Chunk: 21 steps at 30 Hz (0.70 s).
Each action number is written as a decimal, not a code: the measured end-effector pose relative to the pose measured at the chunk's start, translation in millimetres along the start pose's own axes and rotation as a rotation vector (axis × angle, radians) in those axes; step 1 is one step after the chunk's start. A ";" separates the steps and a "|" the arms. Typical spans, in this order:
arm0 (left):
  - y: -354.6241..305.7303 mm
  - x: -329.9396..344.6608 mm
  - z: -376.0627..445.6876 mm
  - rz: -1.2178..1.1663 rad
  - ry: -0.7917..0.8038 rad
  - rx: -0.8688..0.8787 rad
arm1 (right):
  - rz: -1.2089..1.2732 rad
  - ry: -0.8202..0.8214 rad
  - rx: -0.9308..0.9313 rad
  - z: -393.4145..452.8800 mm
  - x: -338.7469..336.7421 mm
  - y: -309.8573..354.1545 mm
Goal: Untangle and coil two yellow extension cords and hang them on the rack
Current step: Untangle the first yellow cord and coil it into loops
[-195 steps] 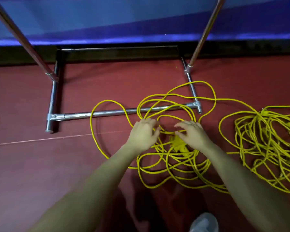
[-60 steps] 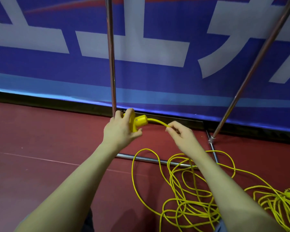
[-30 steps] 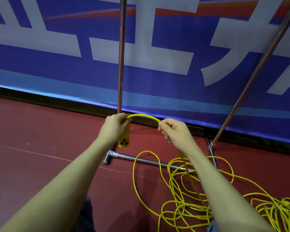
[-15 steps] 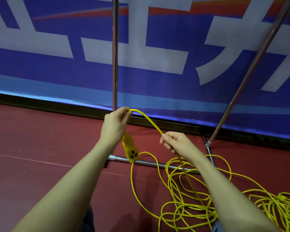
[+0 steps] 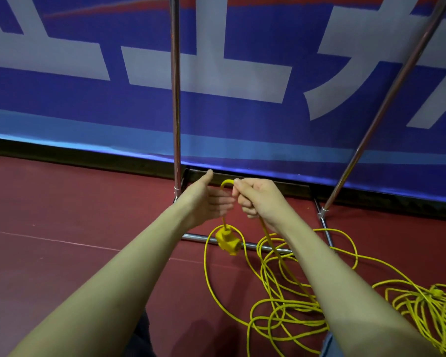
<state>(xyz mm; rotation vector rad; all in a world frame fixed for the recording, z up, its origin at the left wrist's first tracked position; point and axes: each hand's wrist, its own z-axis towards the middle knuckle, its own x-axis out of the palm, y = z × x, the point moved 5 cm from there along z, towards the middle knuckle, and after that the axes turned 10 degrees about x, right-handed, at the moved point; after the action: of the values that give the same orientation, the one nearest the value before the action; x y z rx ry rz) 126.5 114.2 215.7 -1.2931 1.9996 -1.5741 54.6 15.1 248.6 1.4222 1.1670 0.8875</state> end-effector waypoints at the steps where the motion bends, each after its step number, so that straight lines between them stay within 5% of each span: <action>1: -2.4 6.2 0.1 -0.098 0.027 0.017 | 0.011 0.007 -0.005 -1.3 -1.3 0.5; 12: -52.2 7.8 0.6 -0.685 0.037 0.296 | -0.169 0.092 0.195 -25.5 -40.4 -45.4; 21: -43.1 27.5 -6.2 -0.483 0.028 0.431 | 0.060 0.028 0.032 -12.8 -10.1 0.5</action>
<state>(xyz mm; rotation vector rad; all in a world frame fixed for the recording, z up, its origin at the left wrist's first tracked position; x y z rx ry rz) 127.0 96.6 264.1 -1.6392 1.2982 -2.0923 40.0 8.7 252.1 1.4818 1.1686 0.9369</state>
